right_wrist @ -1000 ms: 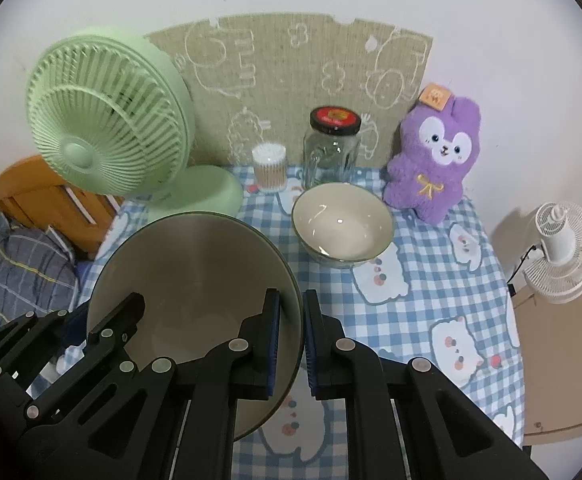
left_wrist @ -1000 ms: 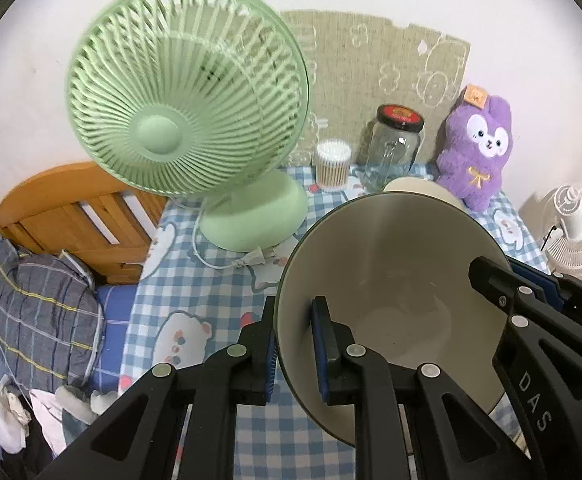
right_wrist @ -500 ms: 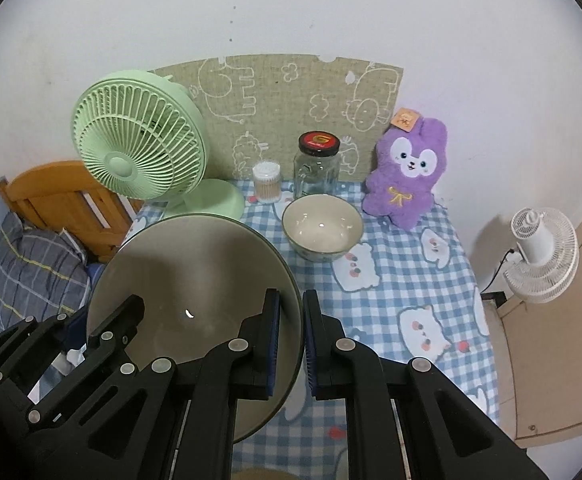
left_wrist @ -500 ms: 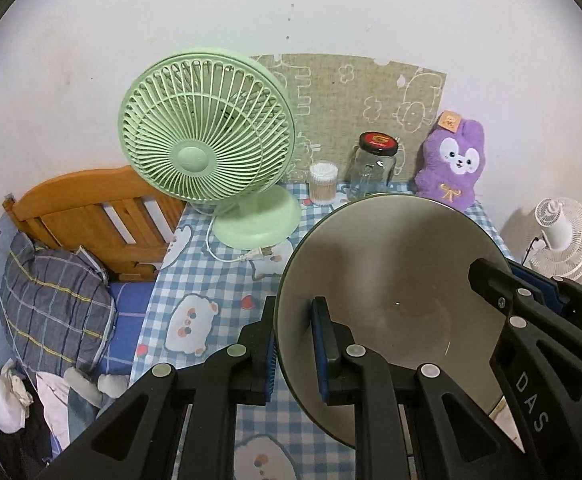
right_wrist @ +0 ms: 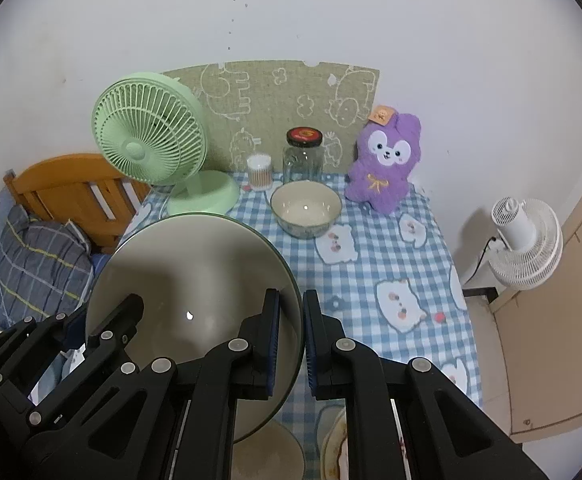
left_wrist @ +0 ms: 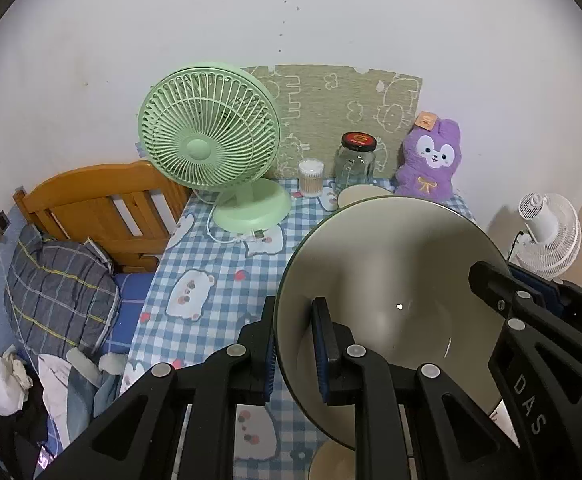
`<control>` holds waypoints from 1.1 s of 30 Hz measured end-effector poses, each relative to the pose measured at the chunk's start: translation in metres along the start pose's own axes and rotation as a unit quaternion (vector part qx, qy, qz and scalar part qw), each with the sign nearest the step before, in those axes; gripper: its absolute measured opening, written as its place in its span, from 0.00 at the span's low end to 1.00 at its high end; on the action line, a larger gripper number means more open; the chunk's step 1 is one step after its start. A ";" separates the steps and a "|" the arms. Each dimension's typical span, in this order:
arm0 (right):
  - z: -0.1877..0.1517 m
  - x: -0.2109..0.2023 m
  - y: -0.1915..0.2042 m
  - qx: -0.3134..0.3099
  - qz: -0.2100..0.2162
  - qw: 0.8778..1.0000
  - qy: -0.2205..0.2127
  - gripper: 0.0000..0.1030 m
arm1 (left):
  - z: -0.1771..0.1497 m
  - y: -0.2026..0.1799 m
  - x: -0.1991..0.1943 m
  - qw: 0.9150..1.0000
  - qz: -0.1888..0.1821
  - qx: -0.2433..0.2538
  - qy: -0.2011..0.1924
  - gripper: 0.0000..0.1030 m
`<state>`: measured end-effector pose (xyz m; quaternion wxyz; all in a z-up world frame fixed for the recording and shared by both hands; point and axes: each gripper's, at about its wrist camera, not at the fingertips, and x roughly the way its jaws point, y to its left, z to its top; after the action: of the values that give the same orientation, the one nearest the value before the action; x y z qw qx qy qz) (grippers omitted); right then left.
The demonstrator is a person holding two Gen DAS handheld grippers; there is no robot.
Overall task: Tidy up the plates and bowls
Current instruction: 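Lift the second cream bowl off the tablecloth with both tools, then carry the second cream bowl toward the first bowl beside the plates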
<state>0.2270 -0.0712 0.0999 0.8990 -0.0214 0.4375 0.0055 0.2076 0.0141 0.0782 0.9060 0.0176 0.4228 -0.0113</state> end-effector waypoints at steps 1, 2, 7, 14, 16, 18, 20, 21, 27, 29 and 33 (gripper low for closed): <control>-0.004 -0.002 -0.001 0.000 0.000 1.000 0.000 0.14 | -0.004 -0.001 -0.002 1.000 0.001 0.001 -0.001 0.13; -0.009 -0.004 -0.001 -0.001 0.001 1.000 0.002 0.14 | -0.007 -0.002 -0.004 1.000 0.002 0.001 -0.001 0.13; -0.030 -0.010 -0.003 -0.003 0.000 1.000 0.009 0.14 | -0.027 -0.006 -0.009 1.000 0.006 -0.001 0.005 0.13; -0.058 -0.008 -0.008 0.003 -0.001 1.000 0.027 0.14 | -0.053 -0.012 -0.009 1.000 0.000 -0.004 0.023 0.13; -0.066 -0.006 -0.009 0.003 -0.001 0.999 0.033 0.14 | -0.061 -0.013 -0.007 1.000 -0.002 -0.004 0.030 0.14; -0.073 -0.004 -0.010 0.005 -0.002 0.999 0.039 0.14 | -0.067 -0.015 -0.004 0.999 -0.005 -0.003 0.036 0.13; -0.079 -0.001 -0.011 0.008 -0.001 0.999 0.043 0.14 | -0.073 -0.017 -0.002 0.999 -0.008 -0.004 0.041 0.13; -0.082 0.000 -0.012 0.009 0.000 0.999 0.045 0.14 | -0.076 -0.017 -0.001 0.999 -0.010 -0.005 0.044 0.13; -0.097 0.012 -0.014 0.012 0.000 0.998 0.065 0.14 | -0.092 -0.018 0.011 0.998 -0.015 -0.007 0.059 0.14; -0.102 0.016 -0.013 0.011 -0.005 0.997 0.070 0.14 | -0.098 -0.018 0.015 0.998 -0.019 -0.008 0.067 0.14; -0.112 0.028 -0.012 0.018 -0.007 0.996 0.090 0.14 | -0.108 -0.018 0.026 0.996 -0.024 -0.011 0.087 0.14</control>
<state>0.1566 -0.0884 0.0091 0.8562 -0.0087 0.5165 -0.0101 0.1407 0.0007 -0.0113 0.8654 -0.0020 0.5003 -0.0272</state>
